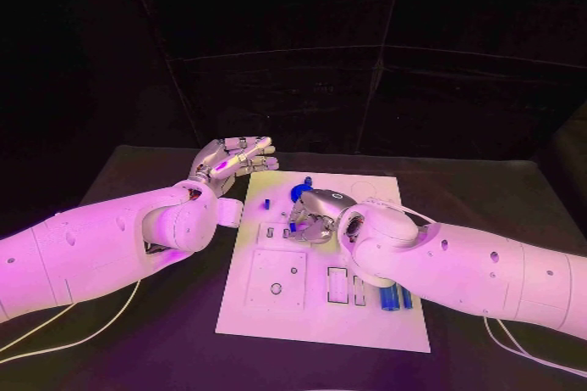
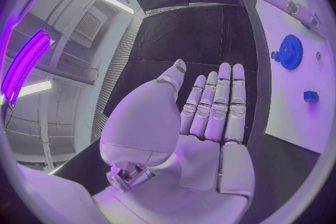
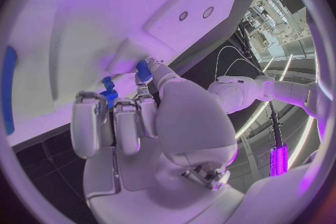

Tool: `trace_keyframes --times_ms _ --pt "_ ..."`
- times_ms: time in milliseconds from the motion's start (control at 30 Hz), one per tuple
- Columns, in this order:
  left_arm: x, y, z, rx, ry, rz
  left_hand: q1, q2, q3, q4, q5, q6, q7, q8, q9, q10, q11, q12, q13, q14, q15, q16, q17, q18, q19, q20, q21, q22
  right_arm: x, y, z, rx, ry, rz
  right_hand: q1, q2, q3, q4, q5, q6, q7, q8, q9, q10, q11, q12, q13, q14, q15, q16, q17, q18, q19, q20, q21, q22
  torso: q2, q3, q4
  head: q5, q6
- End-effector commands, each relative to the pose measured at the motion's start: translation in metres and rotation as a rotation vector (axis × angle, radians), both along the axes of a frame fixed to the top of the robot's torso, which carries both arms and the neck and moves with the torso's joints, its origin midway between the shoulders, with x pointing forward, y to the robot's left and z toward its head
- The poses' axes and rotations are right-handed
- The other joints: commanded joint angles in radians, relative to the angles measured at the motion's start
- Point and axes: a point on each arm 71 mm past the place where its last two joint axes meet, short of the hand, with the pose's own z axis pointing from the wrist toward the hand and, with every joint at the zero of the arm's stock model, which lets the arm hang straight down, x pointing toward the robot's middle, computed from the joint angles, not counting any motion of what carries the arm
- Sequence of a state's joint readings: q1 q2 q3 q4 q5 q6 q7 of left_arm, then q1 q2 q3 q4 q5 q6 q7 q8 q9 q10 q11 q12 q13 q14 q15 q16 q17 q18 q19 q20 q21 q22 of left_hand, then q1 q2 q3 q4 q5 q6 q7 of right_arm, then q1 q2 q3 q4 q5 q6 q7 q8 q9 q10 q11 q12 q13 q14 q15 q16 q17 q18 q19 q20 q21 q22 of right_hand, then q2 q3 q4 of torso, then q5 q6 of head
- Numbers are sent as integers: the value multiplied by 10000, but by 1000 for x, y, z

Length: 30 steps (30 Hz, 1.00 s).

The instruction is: Assemble the parts on the task board

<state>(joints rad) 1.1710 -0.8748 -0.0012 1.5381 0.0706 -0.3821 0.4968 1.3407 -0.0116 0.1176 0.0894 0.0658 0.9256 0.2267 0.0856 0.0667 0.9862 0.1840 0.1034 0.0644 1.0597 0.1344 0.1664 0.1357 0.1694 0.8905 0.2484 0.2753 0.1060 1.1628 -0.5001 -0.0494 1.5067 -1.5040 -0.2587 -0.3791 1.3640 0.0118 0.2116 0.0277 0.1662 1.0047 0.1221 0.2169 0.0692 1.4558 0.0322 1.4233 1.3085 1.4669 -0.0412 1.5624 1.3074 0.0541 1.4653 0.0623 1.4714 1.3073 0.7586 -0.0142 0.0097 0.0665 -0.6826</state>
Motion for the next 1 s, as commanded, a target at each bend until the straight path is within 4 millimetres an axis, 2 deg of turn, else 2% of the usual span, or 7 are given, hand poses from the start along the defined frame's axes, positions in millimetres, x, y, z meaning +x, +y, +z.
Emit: trace_keyframes --times_ms 33,233,467,1000 --pt "0 -2 2 -59 -124 -164 -5 87 8 -68 -36 55 25 -77 -14 69 -27 -38 -12 51 27 -69 15 139 80 -8 -24 -18 -1 0 -5 -121 76 69 -56 -10 59 -15 16 102 1 19 5 -24 52 10 899 1015 50 37 2529 -96 272 40 -12 396 4 -3 8 -24 -10" --pt "0 -1 2 -56 -120 -162 -5 87 8 -70 -36 54 26 -78 -14 69 -27 -39 -12 51 27 -70 15 139 80 -8 -25 -18 -2 -2 -8 -151 146 40 -95 -49 69 -14 8 74 12 -5 -4 -37 59 -5 883 1013 56 34 2522 -94 268 46 -17 388 1 -4 19 -16 -21" --pt "1 -1 1 -55 -113 -164 -5 87 8 -70 -36 54 26 -78 -14 69 -27 -39 -12 51 27 -70 15 139 80 -8 -25 -18 -3 -3 -13 -176 209 31 -164 -150 94 -27 -21 -8 46 -73 -24 -63 86 -35 854 1010 76 29 2510 -91 260 64 -27 370 2 11 -13 20 -48" --pt "1 -1 1 -54 -93 -174 -5 87 8 -70 -36 54 26 -78 -14 69 -27 -39 -12 51 27 -70 15 139 80 -8 -25 -18 -3 -9 -16 -295 108 -42 -268 -410 210 -103 -57 -353 195 -316 -48 -227 212 -214 669 1003 179 13 2477 -80 231 151 -63 309 3 8 -2 5 -77"
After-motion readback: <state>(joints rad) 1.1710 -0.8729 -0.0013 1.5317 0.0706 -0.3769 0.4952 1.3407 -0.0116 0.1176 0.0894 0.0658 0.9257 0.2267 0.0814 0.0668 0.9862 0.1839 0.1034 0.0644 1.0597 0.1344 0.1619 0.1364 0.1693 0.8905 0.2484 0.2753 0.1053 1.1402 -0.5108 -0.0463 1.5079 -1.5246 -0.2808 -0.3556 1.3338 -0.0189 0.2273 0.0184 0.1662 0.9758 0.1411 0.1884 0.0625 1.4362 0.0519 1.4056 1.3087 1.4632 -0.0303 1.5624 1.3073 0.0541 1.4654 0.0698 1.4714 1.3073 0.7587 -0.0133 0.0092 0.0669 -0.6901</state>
